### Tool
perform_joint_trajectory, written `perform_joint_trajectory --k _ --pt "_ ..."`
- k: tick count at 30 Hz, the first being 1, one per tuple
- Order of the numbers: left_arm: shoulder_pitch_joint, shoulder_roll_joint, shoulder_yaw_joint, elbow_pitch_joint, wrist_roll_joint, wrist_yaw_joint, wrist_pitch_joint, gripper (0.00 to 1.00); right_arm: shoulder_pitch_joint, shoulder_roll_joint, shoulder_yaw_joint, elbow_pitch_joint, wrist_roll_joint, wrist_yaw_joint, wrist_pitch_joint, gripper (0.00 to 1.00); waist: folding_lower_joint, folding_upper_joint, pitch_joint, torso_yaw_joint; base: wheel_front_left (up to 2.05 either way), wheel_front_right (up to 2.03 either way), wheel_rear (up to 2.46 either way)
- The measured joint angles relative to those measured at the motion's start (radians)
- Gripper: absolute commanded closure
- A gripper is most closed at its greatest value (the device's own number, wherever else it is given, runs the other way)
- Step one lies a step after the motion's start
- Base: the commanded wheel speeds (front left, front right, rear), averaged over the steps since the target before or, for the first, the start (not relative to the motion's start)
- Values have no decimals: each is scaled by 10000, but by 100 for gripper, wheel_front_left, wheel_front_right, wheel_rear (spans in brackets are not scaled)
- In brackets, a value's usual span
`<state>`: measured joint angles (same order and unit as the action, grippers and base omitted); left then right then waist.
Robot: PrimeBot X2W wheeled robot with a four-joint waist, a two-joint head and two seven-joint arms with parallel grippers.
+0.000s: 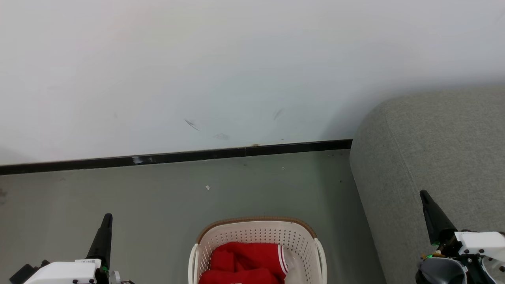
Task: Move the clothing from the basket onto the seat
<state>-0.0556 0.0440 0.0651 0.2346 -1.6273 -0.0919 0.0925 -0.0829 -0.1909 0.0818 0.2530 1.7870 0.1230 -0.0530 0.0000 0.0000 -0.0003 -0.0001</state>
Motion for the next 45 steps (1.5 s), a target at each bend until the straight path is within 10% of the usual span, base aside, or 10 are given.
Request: perform_joint_trajectory --k 45 --pt "0 -2 6 0 0 0 0 100 0 0 2 0 0 0 0 100 0 0 0 0 0 0 0"
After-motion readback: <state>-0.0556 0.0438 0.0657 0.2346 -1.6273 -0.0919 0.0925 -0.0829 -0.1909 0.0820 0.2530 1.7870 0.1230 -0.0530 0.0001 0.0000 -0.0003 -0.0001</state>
